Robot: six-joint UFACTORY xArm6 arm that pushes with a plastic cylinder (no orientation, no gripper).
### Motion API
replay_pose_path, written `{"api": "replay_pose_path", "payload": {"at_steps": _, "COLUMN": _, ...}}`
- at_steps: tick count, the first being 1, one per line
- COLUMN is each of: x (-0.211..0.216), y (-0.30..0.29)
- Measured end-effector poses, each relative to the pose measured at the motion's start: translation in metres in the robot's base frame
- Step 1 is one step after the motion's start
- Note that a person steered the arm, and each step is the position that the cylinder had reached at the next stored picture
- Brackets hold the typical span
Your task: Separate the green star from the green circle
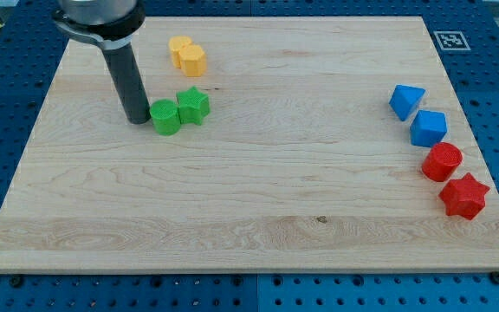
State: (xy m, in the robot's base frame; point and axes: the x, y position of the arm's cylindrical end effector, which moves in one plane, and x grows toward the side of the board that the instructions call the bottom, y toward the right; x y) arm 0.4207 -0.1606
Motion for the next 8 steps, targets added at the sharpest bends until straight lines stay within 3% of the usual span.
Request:
{"api": "replay_pose_path", "payload": {"at_steps": 1, "x": 0.020, "y": -0.005}}
{"api": "replay_pose_path", "payload": {"at_steps": 2, "x": 0.013, "y": -0.005}}
{"api": "replay_pose_path", "payload": {"at_steps": 4, "x": -0.028, "y": 0.008}}
{"api": "replay_pose_path", "payload": {"at_steps": 7, "x": -0.028, "y": 0.104}}
{"api": "replay_pose_path", "payload": {"at_steps": 8, "x": -0.012, "y": 0.111}}
